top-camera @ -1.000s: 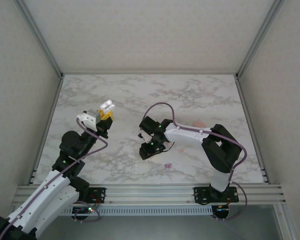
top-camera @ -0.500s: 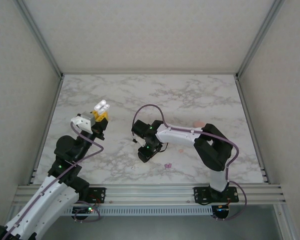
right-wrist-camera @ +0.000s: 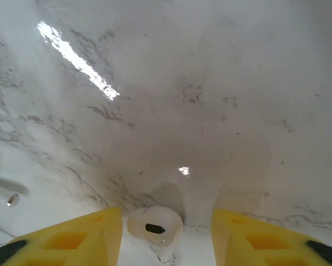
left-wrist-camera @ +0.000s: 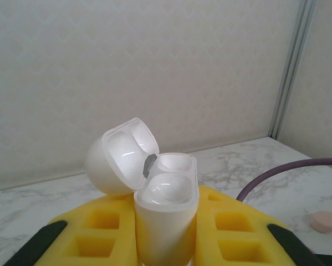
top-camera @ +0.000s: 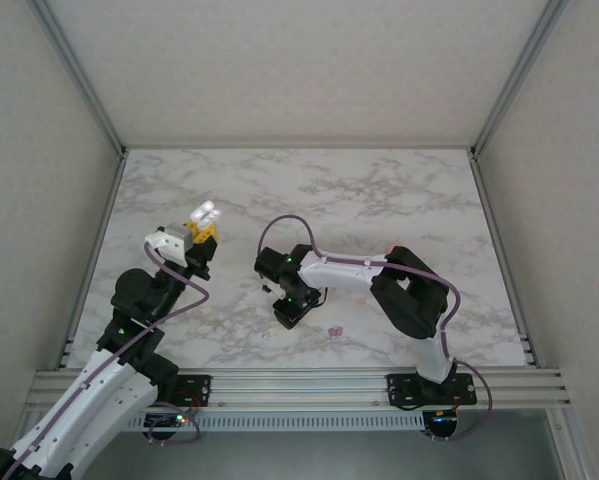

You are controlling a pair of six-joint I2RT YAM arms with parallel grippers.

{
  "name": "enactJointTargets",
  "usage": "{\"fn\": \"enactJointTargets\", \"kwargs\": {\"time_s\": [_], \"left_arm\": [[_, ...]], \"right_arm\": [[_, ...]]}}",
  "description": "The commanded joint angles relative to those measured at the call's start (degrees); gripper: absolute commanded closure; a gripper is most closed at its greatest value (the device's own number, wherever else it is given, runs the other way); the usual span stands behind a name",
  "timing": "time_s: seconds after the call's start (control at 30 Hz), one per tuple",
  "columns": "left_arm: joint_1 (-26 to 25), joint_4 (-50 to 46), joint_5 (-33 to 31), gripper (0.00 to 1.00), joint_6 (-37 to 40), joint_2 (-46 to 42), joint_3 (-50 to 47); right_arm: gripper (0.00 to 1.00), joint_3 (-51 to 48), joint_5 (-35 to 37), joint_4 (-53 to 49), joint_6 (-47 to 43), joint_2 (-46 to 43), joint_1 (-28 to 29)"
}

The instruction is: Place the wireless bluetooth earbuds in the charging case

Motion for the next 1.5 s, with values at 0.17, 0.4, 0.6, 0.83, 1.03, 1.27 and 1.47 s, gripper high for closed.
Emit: {"fn": "enactJointTargets", "kwargs": {"time_s": [0.17,0.4,0.6,0.83,1.03,1.27,1.47], "left_arm": [[0.0,1.0,-1.0,0.86,0.5,-0.1,0.8],[0.0,1.3,-0.9,0.86,0.5,0.6,0.9],[0.0,1.6,-0.5,0.86,0.1,1.1,0.9],[-0.1,1.3,-0.4,0.85,0.0,1.5,0.9],[0.1,2.0,1.2,0.85,-0.5,4.1,1.9],[0.0,6.2,6.1,0.85,-3.1,11.0,3.6],[-0.2,15.1,11.9,0.86,-6.1,21.1,4.6]], "right_arm": [[0.57,2.8,2.3,-2.5,2.0,3.7,1.9],[0.63,4.0,3.6,-2.8,5.2,5.3,2.1],[0.67,4.6,3.6,-3.2,7.5,5.7,2.2],[0.70,3.0,5.5,-1.4,9.3,1.1,2.1],[0.71,1.1,10.8,1.1,10.7,-7.8,-0.1],[0.71,-7.5,12.8,11.0,13.4,-22.8,-8.4],[0.71,-9.3,11.9,15.0,13.2,-31.1,-15.6]]}}
